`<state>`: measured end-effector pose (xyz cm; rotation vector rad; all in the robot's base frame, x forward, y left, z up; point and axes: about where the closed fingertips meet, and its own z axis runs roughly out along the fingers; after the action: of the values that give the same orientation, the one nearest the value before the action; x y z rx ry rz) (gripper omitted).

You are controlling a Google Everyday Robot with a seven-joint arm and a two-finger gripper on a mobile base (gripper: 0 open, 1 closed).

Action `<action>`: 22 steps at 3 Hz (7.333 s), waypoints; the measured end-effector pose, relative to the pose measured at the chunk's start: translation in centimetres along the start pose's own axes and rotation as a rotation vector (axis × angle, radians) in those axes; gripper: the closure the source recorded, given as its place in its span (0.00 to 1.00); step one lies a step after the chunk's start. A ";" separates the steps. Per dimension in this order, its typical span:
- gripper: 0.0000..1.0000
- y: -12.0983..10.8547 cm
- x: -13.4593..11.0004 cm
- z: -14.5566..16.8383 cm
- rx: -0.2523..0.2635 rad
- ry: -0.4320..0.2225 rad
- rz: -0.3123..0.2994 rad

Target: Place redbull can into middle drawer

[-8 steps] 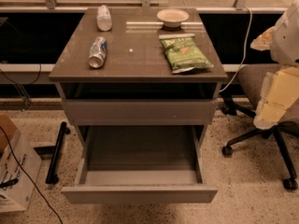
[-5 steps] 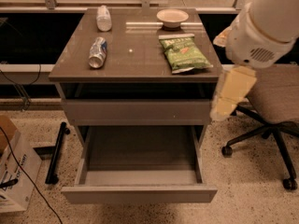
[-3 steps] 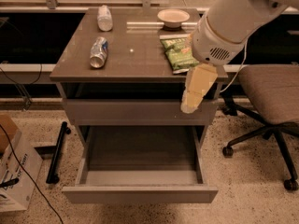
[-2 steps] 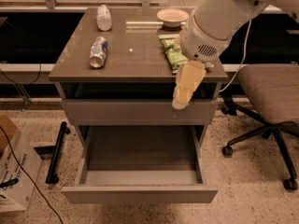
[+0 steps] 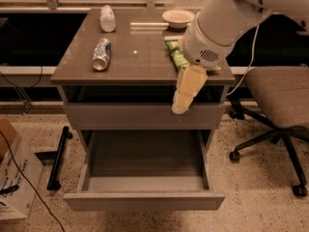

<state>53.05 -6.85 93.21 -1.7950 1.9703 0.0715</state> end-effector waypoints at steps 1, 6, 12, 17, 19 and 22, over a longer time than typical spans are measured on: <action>0.00 -0.9 -2.6 2.0 0.036 -0.073 0.026; 0.00 -9.5 -10.6 9.7 0.140 -0.382 0.152; 0.00 -17.7 -19.9 24.4 0.031 -0.586 0.329; 0.96 -17.7 -21.4 21.9 0.064 -0.610 0.291; 1.00 -14.8 -19.7 19.4 0.059 -0.623 0.180; 1.00 -2.6 -13.9 13.7 -0.033 -0.890 0.075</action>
Offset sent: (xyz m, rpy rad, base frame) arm 0.0723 0.0897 -0.0026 0.2450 -0.1460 -0.0503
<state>60.14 10.43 86.96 -1.3399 1.3716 0.7826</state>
